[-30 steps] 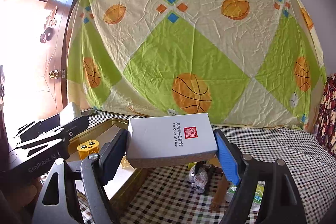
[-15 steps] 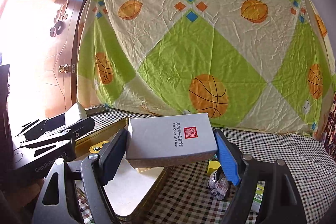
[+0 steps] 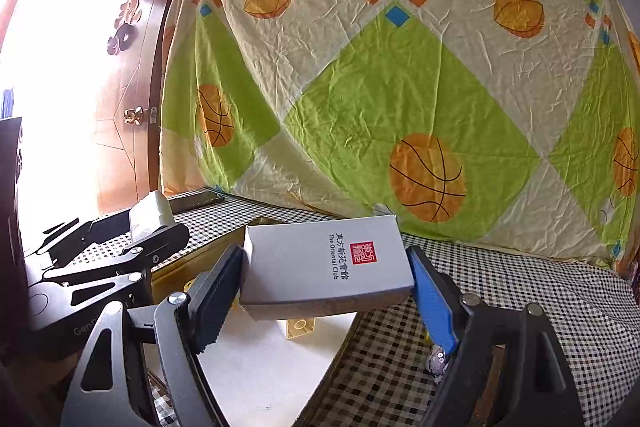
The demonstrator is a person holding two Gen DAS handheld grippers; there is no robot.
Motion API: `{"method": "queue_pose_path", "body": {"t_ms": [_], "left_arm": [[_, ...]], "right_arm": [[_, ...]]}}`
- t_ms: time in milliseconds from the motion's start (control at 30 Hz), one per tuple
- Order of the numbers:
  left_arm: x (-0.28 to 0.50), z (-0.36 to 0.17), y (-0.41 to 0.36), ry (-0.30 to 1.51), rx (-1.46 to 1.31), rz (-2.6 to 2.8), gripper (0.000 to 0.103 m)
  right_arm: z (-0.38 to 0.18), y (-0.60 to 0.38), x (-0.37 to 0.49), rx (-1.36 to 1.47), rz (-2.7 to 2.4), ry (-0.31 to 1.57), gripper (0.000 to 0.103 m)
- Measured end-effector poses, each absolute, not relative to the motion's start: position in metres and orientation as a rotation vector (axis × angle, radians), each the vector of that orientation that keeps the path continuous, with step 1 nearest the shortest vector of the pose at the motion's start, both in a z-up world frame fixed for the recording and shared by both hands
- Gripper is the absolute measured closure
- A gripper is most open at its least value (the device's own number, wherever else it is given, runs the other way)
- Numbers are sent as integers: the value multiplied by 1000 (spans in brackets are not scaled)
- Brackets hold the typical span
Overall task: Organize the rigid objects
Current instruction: 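Lower the adapter into the tin and open left tool while right tool releases the box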
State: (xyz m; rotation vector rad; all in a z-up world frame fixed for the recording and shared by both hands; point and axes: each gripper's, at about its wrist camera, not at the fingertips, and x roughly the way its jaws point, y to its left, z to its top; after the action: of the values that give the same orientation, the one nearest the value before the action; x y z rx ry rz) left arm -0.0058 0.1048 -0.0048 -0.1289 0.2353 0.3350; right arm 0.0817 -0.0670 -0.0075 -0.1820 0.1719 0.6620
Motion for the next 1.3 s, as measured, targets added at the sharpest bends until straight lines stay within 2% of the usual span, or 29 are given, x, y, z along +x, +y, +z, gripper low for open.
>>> {"method": "queue_pose_path", "body": {"t_ms": [600,933,967,1033,1100,1133,1300], "left_arm": [[47,-1,136,430,-120,305,44],[74,3,136,539,-74,290,43],[76,2,135,546,-65,291,42],[77,4,134,544,-53,318,30],[72,7,133,516,-68,319,7],[69,9,133,497,-74,323,3],[53,17,125,427,-109,309,1]], "right_arm": [[-33,-16,135,-266,755,433,21],[-46,5,139,-443,791,570,20],[-45,3,139,-440,775,555,20],[-43,-2,139,-417,778,536,14],[-39,-10,138,-380,789,514,11],[-37,-16,137,-354,799,500,10],[-31,-38,132,-302,772,457,9]]}}
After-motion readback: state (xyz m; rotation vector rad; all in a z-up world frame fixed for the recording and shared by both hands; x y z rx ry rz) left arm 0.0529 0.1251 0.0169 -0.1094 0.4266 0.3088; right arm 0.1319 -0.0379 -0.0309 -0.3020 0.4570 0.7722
